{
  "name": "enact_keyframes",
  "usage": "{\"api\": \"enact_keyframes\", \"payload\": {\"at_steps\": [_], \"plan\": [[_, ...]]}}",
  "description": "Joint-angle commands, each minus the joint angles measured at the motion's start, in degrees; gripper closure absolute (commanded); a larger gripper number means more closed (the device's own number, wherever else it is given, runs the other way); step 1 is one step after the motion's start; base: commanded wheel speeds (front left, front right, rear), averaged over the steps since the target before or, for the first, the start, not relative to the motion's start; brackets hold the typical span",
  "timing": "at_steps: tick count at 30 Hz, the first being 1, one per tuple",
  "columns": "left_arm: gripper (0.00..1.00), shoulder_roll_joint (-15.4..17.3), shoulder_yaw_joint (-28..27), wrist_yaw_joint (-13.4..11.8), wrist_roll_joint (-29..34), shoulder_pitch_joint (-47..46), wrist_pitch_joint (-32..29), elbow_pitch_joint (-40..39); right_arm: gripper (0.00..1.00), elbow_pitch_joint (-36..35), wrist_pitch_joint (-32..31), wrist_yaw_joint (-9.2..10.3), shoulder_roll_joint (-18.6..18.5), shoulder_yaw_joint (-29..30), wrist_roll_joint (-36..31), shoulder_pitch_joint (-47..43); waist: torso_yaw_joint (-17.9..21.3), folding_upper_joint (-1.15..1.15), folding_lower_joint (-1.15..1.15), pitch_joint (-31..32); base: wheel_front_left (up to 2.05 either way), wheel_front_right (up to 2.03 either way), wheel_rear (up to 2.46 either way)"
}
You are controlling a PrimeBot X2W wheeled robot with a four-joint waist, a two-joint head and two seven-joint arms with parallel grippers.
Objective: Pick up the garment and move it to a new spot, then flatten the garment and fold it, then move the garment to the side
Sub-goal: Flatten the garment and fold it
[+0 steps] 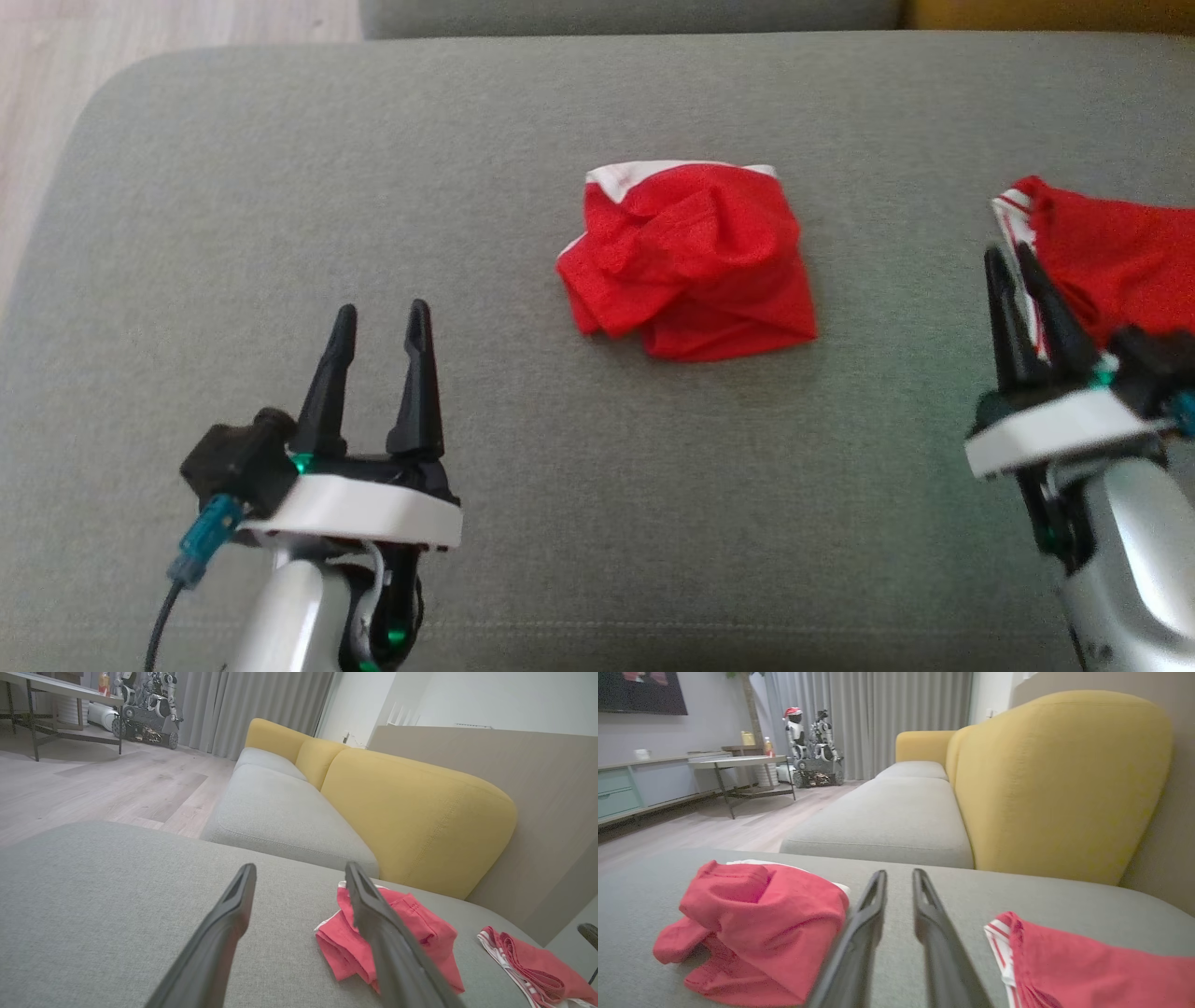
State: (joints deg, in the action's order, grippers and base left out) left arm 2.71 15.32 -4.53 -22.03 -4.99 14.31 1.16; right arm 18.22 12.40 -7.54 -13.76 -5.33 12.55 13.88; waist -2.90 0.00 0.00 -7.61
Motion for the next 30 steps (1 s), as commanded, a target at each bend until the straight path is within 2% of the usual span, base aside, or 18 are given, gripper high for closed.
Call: {"api": "enact_keyframes", "payload": {"at_steps": [1, 7, 8, 18, 23, 30], "plan": [[0.00, 0.17, -1.10, -0.24, -0.12, -2.82, 0.69, -2.16, 1.00, -2.48, -0.62, 0.05, -1.60, -3.02, 0.74, 4.31, -1.85, 0.00, 0.00, -1.35, 0.00, 0.00, 0.00], [0.00, 0.17, 0.63, -0.81, -0.82, -3.60, 0.69, -2.02, 1.00, -0.73, -3.60, 0.05, -4.29, -11.47, 3.62, 10.03, -6.24, 0.00, 0.00, -3.66, 0.00, 0.00, 0.00], [0.00, 0.17, 0.63, -0.81, -0.82, -3.60, 0.69, -2.02, 1.00, -0.73, -3.60, 0.05, -4.29, -11.47, 3.62, 10.03, -6.24, 0.00, 0.00, -3.66, 0.00, 0.00, 0.00], [0.00, 0.17, 2.58, -1.83, -2.12, -4.44, 0.69, -2.43, 1.00, 10.20, -7.07, 0.05, -8.42, -23.20, 8.91, 17.30, -12.90, 0.00, 0.00, -6.07, 0.00, 0.00, 0.00], [0.00, 0.17, 2.68, -2.14, -2.46, -4.19, 0.69, -2.46, 1.00, 14.01, -7.86, 0.05, -9.19, -28.77, 10.97, 19.94, -14.16, 0.00, 0.00, -6.14, 0.00, 0.00, 0.00], [0.00, 0.17, 2.84, -2.45, -2.80, -4.17, 0.69, -2.54, 1.00, 14.64, -7.72, 0.05, -7.66, -37.93, 15.10, 22.61, -14.31, 0.00, 0.00, -5.88, 0.00, 0.00, 0.00]]}}
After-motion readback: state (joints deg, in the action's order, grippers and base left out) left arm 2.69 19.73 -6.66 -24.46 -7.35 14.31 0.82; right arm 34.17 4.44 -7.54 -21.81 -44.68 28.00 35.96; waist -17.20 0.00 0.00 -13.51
